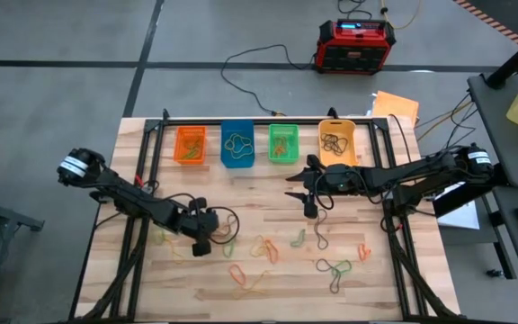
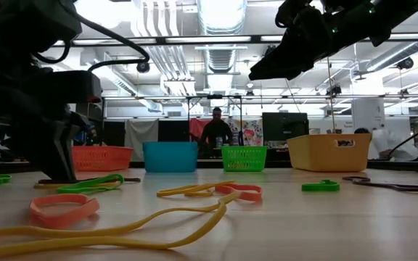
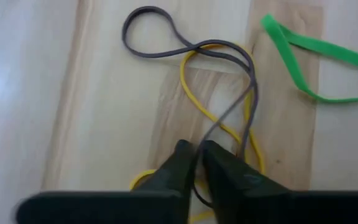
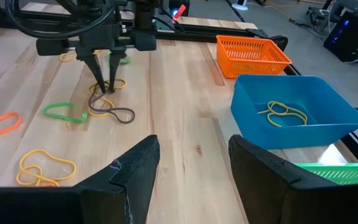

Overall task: Sort rubber bands into baskets
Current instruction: Put the purple rubber band into the light orange bin

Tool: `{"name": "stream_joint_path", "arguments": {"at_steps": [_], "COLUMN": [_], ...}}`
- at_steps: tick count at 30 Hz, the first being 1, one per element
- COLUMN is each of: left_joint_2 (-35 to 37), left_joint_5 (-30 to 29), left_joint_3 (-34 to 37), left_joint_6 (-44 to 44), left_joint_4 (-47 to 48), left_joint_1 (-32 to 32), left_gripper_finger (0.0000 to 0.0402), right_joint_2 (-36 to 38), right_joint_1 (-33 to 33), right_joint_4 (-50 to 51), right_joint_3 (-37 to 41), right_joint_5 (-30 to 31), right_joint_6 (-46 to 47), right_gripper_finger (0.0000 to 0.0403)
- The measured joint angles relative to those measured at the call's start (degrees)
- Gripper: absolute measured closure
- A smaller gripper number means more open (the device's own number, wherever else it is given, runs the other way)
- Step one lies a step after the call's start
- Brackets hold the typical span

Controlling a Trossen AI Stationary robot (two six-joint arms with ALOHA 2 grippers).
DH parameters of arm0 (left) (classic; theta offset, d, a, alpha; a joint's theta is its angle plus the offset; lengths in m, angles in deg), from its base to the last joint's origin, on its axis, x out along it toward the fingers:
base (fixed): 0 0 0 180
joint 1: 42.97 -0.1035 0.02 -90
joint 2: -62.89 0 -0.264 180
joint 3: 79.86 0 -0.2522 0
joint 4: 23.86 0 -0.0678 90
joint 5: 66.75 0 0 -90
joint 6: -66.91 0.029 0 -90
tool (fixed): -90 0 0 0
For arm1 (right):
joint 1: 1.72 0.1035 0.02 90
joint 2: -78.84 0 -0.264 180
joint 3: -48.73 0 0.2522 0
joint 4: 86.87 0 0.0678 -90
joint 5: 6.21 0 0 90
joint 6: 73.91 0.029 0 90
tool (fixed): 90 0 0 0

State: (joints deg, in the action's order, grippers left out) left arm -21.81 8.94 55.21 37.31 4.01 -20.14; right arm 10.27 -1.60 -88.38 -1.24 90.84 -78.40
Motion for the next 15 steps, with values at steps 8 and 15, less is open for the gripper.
{"name": "stream_joint_path", "arguments": {"at_steps": [8, 15], "left_joint_2": [-0.5, 4.4], "left_joint_5": [0.5, -6.2], "left_joint_3": [-3.0, -5.5], "left_joint_6": [3.0, 8.1], "left_joint_4": [2.7, 4.7], "left_joint_1": [0.4, 0.5], "left_gripper_finger": [0.0401, 0.0402], "right_joint_2": [0.0, 0.0], "right_joint_1": [0.0, 0.0], "right_joint_4": [0.0, 0.1], "right_joint_3": [0.0, 0.0], "right_joint_5": [0.0, 0.0], "right_joint_6": [0.0, 0.0], "right_gripper_finger": [0.0213, 0.0213]}}
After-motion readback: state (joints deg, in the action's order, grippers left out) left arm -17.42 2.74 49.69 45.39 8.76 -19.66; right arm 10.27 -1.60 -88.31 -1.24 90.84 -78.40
